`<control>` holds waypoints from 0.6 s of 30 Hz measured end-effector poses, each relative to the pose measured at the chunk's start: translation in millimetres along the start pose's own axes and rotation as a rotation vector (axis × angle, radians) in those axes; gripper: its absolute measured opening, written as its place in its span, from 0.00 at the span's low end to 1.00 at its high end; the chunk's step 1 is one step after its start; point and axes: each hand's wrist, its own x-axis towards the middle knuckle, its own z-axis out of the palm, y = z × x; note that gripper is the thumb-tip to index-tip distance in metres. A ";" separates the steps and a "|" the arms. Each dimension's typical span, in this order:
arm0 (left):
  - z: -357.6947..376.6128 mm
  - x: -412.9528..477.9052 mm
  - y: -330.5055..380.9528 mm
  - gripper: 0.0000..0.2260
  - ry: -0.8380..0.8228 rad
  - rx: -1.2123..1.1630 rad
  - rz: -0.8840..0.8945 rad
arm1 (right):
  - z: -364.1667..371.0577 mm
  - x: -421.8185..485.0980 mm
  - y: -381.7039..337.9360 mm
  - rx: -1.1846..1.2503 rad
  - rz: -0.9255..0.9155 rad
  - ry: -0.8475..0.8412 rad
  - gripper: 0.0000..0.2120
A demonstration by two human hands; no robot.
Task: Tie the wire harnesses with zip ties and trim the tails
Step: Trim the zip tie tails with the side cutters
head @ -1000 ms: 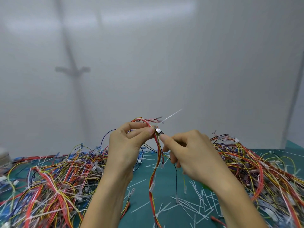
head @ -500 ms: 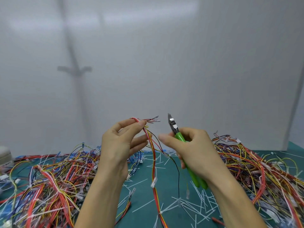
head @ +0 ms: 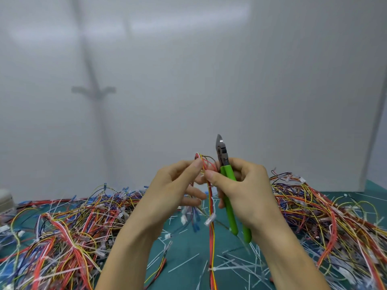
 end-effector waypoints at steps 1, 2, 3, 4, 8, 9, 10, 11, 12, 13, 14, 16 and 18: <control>0.1 -1.1 0.3 0.15 -0.066 0.039 0.001 | -0.4 0.4 -0.1 0.025 0.005 0.003 0.02; 0.2 -2.2 0.2 0.15 -0.121 0.072 0.002 | -0.8 0.6 0.0 0.060 0.016 0.006 0.03; 0.2 -2.5 -0.2 0.16 -0.156 0.093 0.002 | -1.1 0.8 0.1 0.099 0.031 0.008 0.03; 0.4 -2.4 -0.7 0.16 -0.170 0.095 -0.003 | -1.2 1.0 0.4 0.127 0.044 0.008 0.03; 0.2 -0.7 -2.8 0.14 -0.118 0.039 -0.032 | -2.8 2.6 2.2 0.107 0.060 0.017 0.03; -0.8 -0.8 -2.8 0.14 -0.108 0.033 -0.031 | -4.1 3.6 3.8 0.082 0.050 0.029 0.02; -1.9 -0.8 -2.9 0.13 -0.104 0.022 -0.028 | -5.8 4.9 6.0 0.037 0.036 0.047 0.03; -2.4 -0.9 -2.9 0.11 -0.100 -0.003 -0.024 | -7.6 6.1 8.3 -0.025 0.027 0.065 0.03; -2.7 -1.2 -2.5 0.08 -0.088 -0.042 -0.020 | -9.1 7.2 10.3 -0.084 0.027 0.081 0.03; -2.4 -1.1 -2.3 0.07 -0.065 -0.081 -0.016 | -10.4 8.0 11.6 -0.124 0.037 0.094 0.03; -2.1 -0.6 -2.7 0.05 -0.030 -0.115 -0.012 | -11.5 8.2 11.9 -0.138 0.049 0.110 0.03; -2.1 1.9 -4.8 0.04 0.046 -0.178 -0.020 | -13.5 7.7 8.8 -0.153 0.054 0.141 0.05; -3.3 4.1 -6.3 0.07 0.109 -0.238 -0.035 | -15.7 6.4 2.5 -0.224 0.014 0.160 0.07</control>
